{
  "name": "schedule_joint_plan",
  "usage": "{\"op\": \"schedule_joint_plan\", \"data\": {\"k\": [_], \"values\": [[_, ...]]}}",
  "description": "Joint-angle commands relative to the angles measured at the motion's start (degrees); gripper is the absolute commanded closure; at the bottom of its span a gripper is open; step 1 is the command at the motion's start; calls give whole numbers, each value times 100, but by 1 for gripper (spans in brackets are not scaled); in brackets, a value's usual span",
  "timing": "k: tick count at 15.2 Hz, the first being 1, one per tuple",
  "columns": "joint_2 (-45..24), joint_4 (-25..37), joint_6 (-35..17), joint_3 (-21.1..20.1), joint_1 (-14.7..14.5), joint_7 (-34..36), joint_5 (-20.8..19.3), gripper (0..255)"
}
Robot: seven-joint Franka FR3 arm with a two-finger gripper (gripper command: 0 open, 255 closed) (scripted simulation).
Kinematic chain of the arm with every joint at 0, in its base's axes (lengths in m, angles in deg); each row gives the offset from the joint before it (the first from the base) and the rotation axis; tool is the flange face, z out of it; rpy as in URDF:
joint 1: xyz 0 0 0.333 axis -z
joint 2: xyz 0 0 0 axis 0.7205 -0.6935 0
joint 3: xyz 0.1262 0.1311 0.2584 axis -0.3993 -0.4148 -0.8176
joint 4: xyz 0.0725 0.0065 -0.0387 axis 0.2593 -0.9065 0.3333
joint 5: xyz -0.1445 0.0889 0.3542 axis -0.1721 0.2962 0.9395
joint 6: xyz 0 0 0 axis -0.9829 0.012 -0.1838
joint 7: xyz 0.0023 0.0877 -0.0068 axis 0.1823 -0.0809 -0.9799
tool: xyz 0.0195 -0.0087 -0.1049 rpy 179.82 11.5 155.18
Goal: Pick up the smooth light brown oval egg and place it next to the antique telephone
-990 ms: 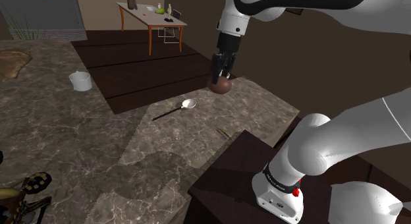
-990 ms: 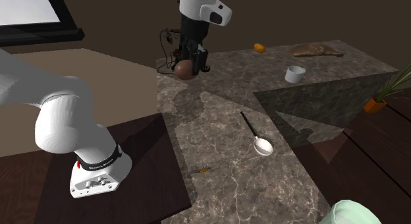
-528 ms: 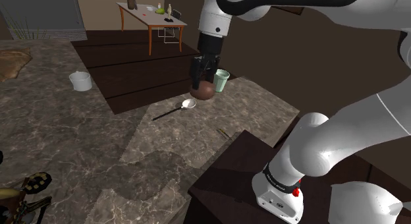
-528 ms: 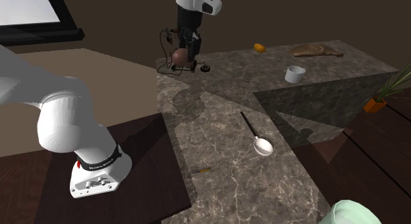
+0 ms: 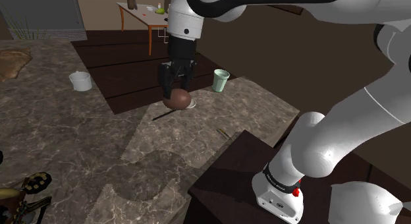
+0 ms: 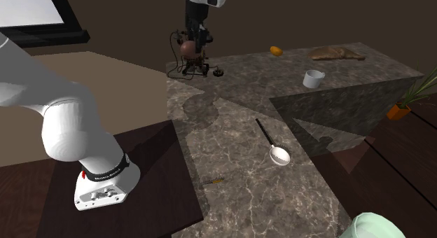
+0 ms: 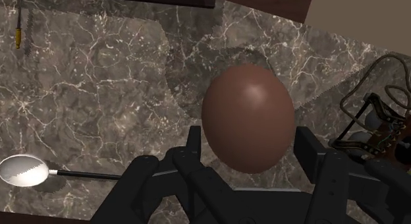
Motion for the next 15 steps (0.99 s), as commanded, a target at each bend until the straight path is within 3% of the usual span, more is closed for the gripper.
{"op": "schedule_joint_plan", "data": {"k": [1,8,15], "values": [[-265,292,-40,-191,-88,290,14,255],[-1310,1343,-222,-790,-396,1274,-174,255],[-2626,2792,-191,-1224,-869,2314,-727,255]]}}
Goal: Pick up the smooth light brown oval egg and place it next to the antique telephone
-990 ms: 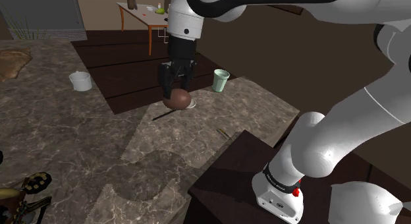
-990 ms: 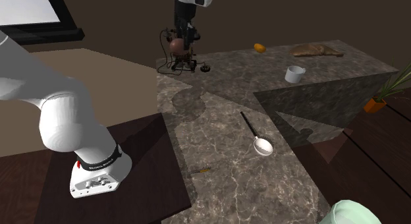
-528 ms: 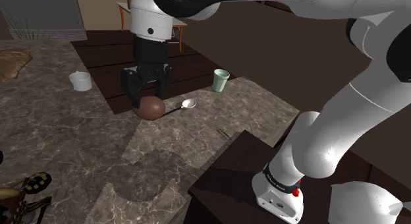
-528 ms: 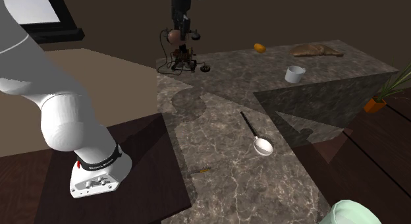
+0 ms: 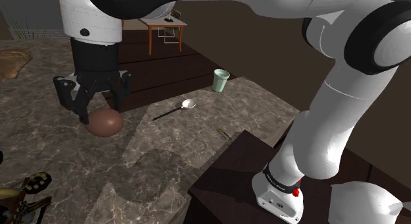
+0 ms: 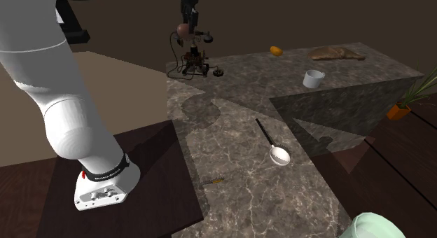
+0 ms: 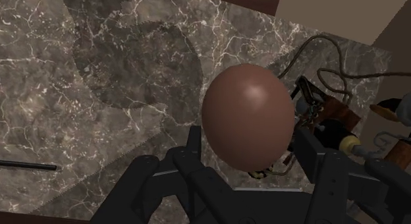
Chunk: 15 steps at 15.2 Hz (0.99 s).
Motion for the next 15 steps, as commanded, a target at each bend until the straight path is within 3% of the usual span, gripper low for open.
{"op": "schedule_joint_plan", "data": {"k": [1,3,15], "values": [[-402,482,68,-78,-153,272,-194,255],[-877,1067,172,-145,-379,576,-427,255],[-934,220,-718,-112,-368,449,-419,255]]}}
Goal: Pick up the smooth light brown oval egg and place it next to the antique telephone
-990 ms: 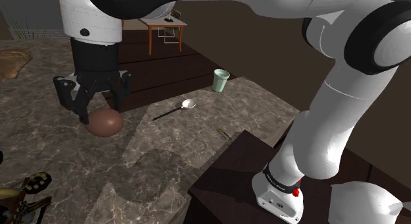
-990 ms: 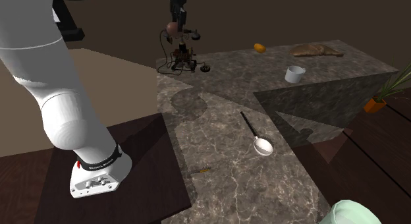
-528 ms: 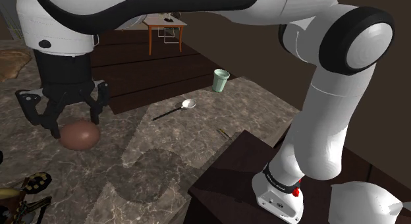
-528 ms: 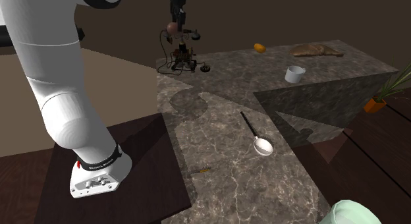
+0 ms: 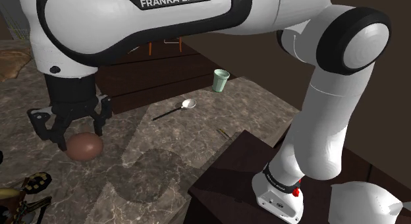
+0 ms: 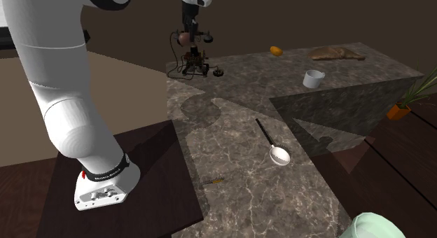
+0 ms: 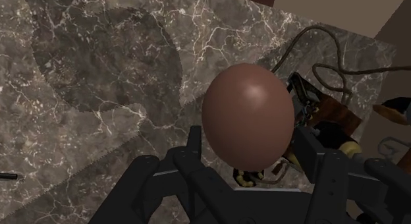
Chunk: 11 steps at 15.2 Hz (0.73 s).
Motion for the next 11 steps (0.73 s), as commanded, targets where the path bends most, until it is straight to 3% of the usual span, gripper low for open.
{"op": "schedule_joint_plan", "data": {"k": [1,11], "values": [[-13,-136,-151,1,-1,-14,0,255],[-217,-648,-848,31,-23,-76,-57,255]]}}
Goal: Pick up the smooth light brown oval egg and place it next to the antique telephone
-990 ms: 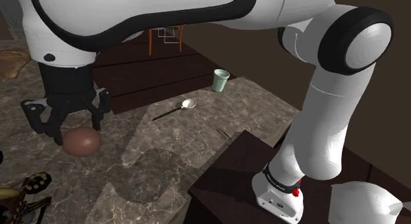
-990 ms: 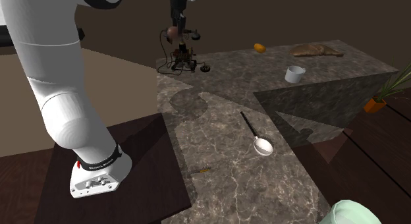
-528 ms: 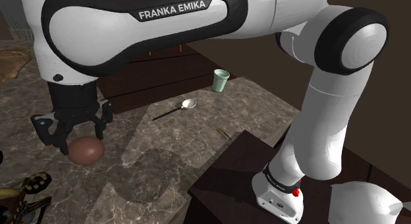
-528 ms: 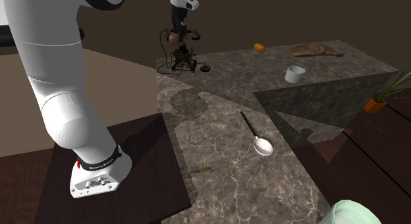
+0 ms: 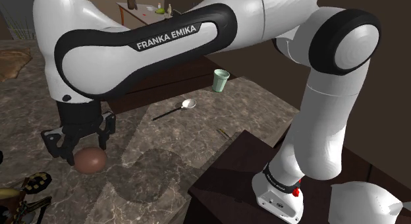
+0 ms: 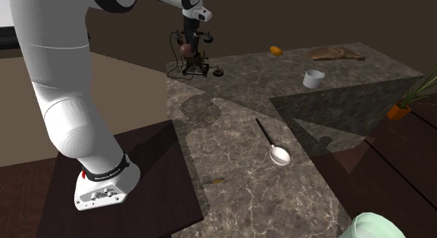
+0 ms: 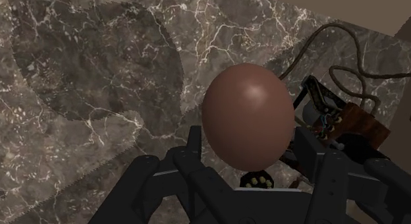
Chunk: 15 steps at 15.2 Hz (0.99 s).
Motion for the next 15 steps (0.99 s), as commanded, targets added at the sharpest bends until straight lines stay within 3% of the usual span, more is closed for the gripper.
{"op": "schedule_joint_plan", "data": {"k": [1,15], "values": [[-42,-111,-154,6,-6,-10,-11,255],[-524,-577,-1069,90,-85,-43,-170,255]]}}
